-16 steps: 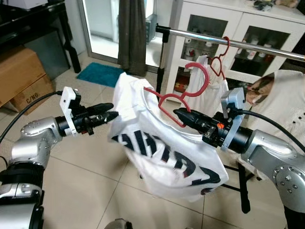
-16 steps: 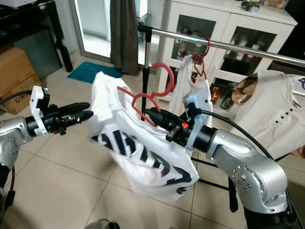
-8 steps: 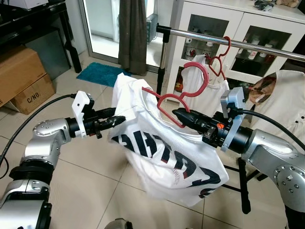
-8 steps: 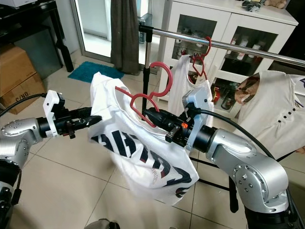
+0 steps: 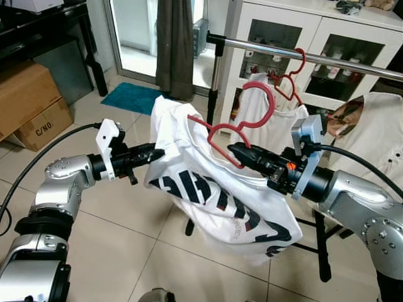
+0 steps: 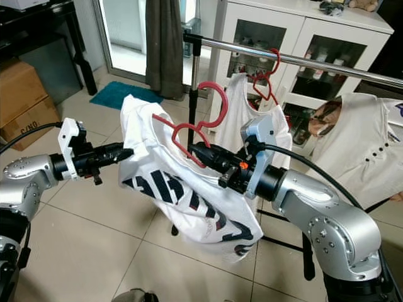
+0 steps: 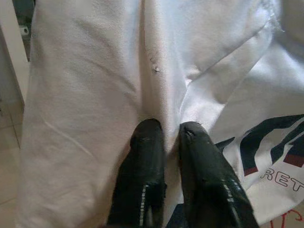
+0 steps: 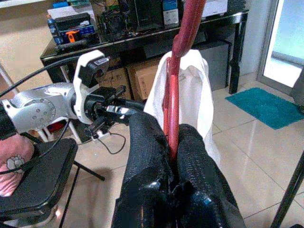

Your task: Hang hanger

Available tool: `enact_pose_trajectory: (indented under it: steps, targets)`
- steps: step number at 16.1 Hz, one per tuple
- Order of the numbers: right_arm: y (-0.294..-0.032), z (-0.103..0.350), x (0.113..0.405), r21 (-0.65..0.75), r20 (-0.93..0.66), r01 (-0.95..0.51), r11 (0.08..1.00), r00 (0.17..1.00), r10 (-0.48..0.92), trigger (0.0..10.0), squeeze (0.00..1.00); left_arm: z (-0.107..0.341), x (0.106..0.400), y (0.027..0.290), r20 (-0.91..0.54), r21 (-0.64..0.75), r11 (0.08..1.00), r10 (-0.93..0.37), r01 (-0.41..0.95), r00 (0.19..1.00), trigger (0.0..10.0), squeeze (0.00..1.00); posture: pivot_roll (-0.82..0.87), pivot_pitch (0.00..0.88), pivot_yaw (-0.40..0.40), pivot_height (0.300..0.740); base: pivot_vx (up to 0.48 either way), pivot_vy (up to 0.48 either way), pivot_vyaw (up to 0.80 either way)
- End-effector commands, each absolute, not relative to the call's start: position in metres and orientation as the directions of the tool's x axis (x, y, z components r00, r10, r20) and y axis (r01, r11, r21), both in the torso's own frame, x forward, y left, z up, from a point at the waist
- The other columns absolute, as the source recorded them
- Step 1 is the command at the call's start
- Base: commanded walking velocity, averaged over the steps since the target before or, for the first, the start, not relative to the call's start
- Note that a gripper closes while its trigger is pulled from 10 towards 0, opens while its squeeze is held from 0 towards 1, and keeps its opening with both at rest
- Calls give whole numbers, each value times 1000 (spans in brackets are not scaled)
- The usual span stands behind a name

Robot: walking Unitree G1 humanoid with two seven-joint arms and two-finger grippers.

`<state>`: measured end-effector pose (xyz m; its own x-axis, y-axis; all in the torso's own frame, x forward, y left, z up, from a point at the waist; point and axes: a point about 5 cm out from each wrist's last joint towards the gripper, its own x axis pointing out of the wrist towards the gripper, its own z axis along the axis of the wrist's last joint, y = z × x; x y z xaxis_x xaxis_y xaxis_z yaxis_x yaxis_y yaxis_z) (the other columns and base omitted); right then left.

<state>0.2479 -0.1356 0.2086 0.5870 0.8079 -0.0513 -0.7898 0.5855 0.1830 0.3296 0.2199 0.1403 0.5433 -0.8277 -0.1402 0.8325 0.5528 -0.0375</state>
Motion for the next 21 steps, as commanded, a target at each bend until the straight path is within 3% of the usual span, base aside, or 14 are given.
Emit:
enact_pose_trajectory:
  steps: [1, 9, 11, 13, 14, 17, 21]
  targets:
    - [-135, 218, 247, 150, -28, -801, 579, 582, 813, 10000, 0, 145, 333, 217, -134, -21, 543, -834, 840, 536, 0, 0, -111, 0, -21, 710, 0, 0, 0]
    - [-137, 214, 249, 158, -38, -790, 593, 595, 803, 10000, 0, 161, 332, 240, -102, 28, 592, -800, 805, 592, 0, 0, -98, 0, -29, 710, 0, 0, 0]
    - [-142, 201, 250, 129, -113, -766, 629, 619, 777, 10000, 0, 197, 334, 266, -118, 171, 618, -761, 768, 638, 0, 0, -89, 0, -32, 710, 0, 0, 0]
    - [-143, 193, 250, 98, -158, -766, 635, 618, 770, 10000, 0, 213, 335, 271, -131, 235, 611, -751, 756, 647, 0, 0, -78, 0, -35, 710, 0, 0, 0]
    - [-142, 188, 246, 56, -191, -800, 597, 579, 793, 10000, 0, 236, 339, 274, -144, 326, 595, -737, 735, 660, 0, 0, -78, 0, -35, 710, 0, 0, 0]
    - [-138, 184, 227, 39, -225, -897, 441, 422, 878, 10000, 0, 255, 342, 275, -208, 422, 533, -731, 733, 650, 0, 0, -61, 0, -31, 710, 0, 0, 0]
    - [-144, 195, 233, 77, -75, -879, 471, 466, 881, 10000, 0, 250, 344, 278, -328, 474, 469, -691, 745, 644, 0, 0, -61, 0, -28, 710, 0, 0, 0]
